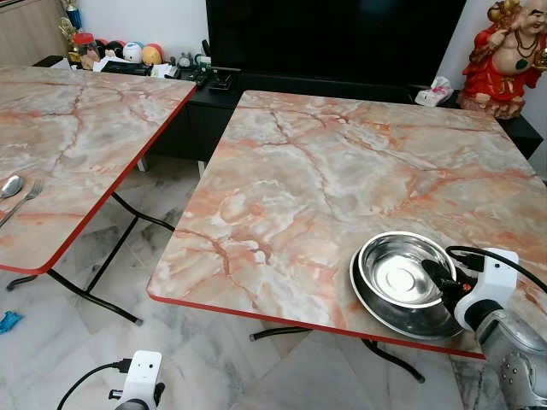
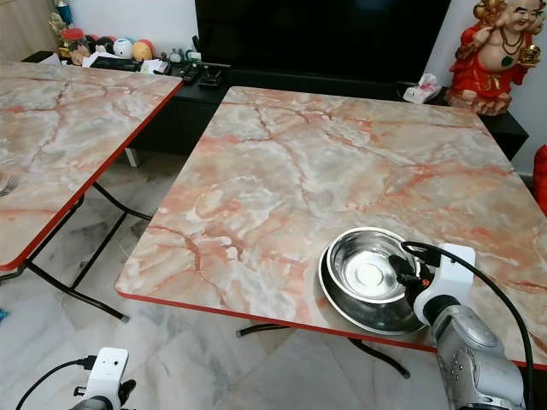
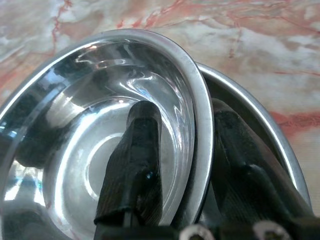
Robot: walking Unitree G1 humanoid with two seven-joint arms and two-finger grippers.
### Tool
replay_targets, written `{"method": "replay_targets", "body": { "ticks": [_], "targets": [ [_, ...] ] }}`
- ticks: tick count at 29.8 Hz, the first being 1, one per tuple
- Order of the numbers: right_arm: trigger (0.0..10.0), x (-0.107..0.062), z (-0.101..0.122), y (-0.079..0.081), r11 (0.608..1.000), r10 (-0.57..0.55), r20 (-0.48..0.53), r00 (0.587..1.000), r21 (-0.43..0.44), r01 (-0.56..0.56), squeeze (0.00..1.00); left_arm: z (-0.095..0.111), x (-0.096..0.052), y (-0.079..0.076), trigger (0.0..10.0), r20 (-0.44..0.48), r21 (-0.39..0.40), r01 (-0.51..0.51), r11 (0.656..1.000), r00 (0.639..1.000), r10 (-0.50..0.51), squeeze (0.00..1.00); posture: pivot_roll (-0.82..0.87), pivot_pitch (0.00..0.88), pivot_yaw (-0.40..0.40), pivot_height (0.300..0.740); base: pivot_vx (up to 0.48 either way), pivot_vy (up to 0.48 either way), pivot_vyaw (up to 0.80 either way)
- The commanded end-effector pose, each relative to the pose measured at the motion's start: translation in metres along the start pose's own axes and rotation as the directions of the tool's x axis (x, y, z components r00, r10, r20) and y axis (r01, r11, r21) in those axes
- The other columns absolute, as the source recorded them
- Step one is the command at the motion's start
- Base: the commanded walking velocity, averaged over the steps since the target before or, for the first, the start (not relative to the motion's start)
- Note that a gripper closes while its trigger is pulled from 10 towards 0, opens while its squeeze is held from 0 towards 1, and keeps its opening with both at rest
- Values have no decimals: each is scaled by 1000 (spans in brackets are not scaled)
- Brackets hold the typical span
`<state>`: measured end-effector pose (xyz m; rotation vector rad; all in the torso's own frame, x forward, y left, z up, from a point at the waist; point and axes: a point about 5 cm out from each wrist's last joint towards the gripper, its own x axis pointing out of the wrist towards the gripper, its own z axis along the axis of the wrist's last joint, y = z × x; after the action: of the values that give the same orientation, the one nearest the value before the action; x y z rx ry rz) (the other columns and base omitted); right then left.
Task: Setting the table
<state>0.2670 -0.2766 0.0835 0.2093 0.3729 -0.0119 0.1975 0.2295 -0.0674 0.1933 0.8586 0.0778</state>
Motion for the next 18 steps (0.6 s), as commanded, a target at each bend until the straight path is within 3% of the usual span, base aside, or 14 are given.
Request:
{"method": "replay_targets", "body": {
  "ticks": [1, 7, 8, 10, 11, 15, 18],
  "targets": [
    [10000, 0, 3, -3, 1000, -9, 12, 1000, -10, 9, 0, -6, -1, -1, 10000, -26, -3, 7, 1000, 1000, -7, 0, 58, 0, -28, 740, 0, 0, 0],
    [10000, 1, 2, -1, 1000, -7, 8, 1000, -14, 7, 0, -6, -1, -2, 10000, -26, -2, 8, 1000, 1000, -8, 0, 57, 0, -29, 740, 0, 0, 0],
    [10000, 1, 1, -1, 1000, -4, 3, 1000, -16, 5, 149, -6, -1, -2, 10000, -26, -3, 8, 1000, 1000, -8, 0, 58, 0, -30, 740, 0, 0, 0],
    [10000, 1, 1, -1, 1000, -5, 0, 1000, -18, 5, 145, -5, -1, -2, 10000, -26, -3, 8, 1000, 1000, -8, 0, 58, 1, -29, 740, 0, 0, 0],
    [10000, 1, 1, -2, 1000, -9, -2, 1000, -24, 9, 408, -5, -1, -2, 10000, -27, -4, 8, 1000, 1000, -8, 0, 57, 1, -29, 740, 0, 0, 0],
    [10000, 2, 0, -6, 999, -38, -10, 999, -35, 38, 239, -5, -1, -2, 10000, -29, -4, 8, 1000, 1000, -8, 0, 57, 0, -29, 740, 0, 0, 0],
    [10000, 2, 0, -5, 999, -36, -10, 999, -32, 36, 290, -5, -1, -2, 10000, -30, -4, 7, 1000, 1000, -8, 0, 60, 0, -30, 740, 0, 0, 0]
  ]
}}
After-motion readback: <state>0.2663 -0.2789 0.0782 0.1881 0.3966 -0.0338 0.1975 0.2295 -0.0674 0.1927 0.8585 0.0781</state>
